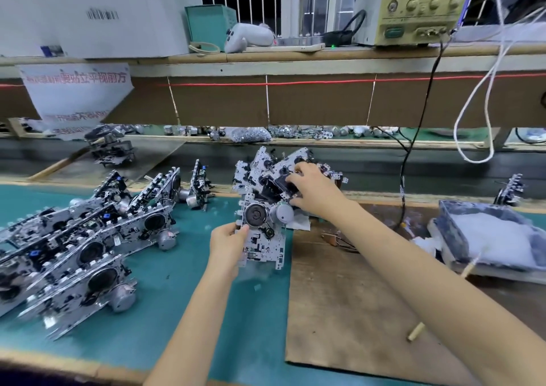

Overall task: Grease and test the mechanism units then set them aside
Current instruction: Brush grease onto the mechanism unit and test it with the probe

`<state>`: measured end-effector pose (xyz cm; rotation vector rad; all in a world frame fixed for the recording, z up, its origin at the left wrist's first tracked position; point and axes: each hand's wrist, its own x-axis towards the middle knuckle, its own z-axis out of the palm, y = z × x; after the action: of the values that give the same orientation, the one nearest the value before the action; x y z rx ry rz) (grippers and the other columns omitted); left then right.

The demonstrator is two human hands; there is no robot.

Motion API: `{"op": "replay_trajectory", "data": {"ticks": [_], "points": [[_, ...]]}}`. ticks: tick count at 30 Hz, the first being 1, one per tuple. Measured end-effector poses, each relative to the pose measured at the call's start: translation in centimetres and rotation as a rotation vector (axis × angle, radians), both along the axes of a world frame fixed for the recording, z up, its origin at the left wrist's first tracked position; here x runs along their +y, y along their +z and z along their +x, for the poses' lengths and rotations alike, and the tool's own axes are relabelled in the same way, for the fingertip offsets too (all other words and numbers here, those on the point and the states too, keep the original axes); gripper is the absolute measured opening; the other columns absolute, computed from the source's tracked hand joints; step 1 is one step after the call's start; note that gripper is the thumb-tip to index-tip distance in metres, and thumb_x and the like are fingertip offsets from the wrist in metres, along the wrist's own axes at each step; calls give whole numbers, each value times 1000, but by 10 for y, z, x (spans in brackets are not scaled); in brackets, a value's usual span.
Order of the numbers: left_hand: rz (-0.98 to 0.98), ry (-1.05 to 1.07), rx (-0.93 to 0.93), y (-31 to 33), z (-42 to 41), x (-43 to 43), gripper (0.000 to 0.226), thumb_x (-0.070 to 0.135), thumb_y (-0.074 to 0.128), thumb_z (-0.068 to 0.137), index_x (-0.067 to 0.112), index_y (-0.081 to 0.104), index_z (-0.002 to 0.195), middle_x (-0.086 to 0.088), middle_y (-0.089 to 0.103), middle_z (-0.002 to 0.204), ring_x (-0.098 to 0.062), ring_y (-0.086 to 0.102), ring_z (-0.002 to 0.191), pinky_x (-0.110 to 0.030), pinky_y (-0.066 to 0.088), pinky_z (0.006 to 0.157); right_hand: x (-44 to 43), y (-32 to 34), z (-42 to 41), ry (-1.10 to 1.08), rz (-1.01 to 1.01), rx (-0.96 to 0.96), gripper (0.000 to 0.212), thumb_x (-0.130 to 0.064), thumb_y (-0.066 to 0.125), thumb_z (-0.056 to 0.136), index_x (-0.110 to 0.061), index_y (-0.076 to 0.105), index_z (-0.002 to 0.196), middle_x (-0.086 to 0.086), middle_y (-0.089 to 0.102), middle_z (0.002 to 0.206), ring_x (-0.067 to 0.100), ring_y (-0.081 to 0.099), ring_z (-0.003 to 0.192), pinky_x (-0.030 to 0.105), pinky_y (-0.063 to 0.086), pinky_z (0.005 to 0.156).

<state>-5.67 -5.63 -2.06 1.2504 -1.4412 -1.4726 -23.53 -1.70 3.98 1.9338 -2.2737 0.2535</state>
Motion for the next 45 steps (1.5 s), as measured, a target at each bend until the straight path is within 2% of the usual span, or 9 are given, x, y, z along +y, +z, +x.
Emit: {"op": "replay_trajectory", "data": {"ticks": [8, 12, 21, 24, 28, 34, 38, 41, 45], "points": [[241, -46, 185, 8, 9, 22, 22, 3, 49, 96, 4, 58, 76, -2, 66, 62, -13, 62, 54, -16, 45, 39, 47, 2, 22, 20, -386, -603, 35, -26, 49, 95, -8, 55, 124, 9, 52, 125, 17, 49, 112, 25, 37, 92], [281, -82, 236, 4, 1, 40, 21, 5, 47, 97, 0, 59, 80, -12, 62, 79, -24, 58, 70, -30, 52, 62, 77, -18, 32, -33, -310, -584, 46, -45, 50, 90, -15, 56, 124, -4, 54, 101, 9, 50, 89, 23, 37, 78], [-578, 21, 168, -10, -19, 82, 40, 4, 66, 85, 19, 58, 121, 17, 58, 110, 7, 53, 105, -4, 36, 92, 95, -38, 33, -270, -636, -1308, 12, -19, 61, 89, -8, 65, 93, 7, 65, 83, 13, 60, 65, 17, 51, 51], [-45, -137, 465, -6, -22, 76, 53, 37, 51, 90, 13, 46, 137, 1, 47, 141, -9, 44, 129, -29, 33, 111, 104, -33, 24, -204, -739, -1377, 9, -14, 58, 90, -12, 65, 95, 0, 66, 84, 5, 63, 64, 22, 53, 60], [653, -324, 781, -14, -19, 66, 52, 37, 36, 96, -1, 71, 90, -23, 69, 101, -33, 70, 89, -43, 58, 74, 109, -33, 16, -71, -687, -1520, 33, -11, 54, 90, 9, 55, 117, 18, 62, 99, 27, 57, 84, 45, 47, 80], [670, -272, 949, -31, -13, 58, 23, 6, 54, 76, -8, 69, 85, -27, 69, 90, -37, 70, 75, -46, 59, 59, 104, -38, -2, -61, -394, -1440, 24, -23, 41, 98, -12, 60, 107, -8, 68, 81, 4, 64, 71, 21, 54, 75], [536, -297, 901, -39, -8, 49, 53, 11, 95, 21, -1, 75, 69, -15, 72, 83, -26, 71, 69, -38, 59, 59, 87, -61, -22, -342, -47, -573, 41, -29, 43, 97, -5, 52, 66, 11, 52, 73, 24, 50, 75, 30, 35, 65], [530, -279, 866, -45, -5, 45, 16, 13, 80, 56, 3, 76, 68, -11, 73, 83, -22, 72, 71, -36, 60, 61, 78, -78, -19, -319, 145, -380, 33, -31, 50, 95, -2, 55, 78, 9, 48, 88, 28, 53, 86, 31, 37, 71], [577, -175, 912, -53, -4, 38, 50, 8, 35, 95, 3, 76, 66, -12, 73, 84, -22, 72, 71, -36, 60, 61, 79, -75, -16, -322, 84, -433, 30, -34, 57, 90, -6, 64, 97, 13, 63, 104, 31, 58, 97, 31, 40, 71]]}}
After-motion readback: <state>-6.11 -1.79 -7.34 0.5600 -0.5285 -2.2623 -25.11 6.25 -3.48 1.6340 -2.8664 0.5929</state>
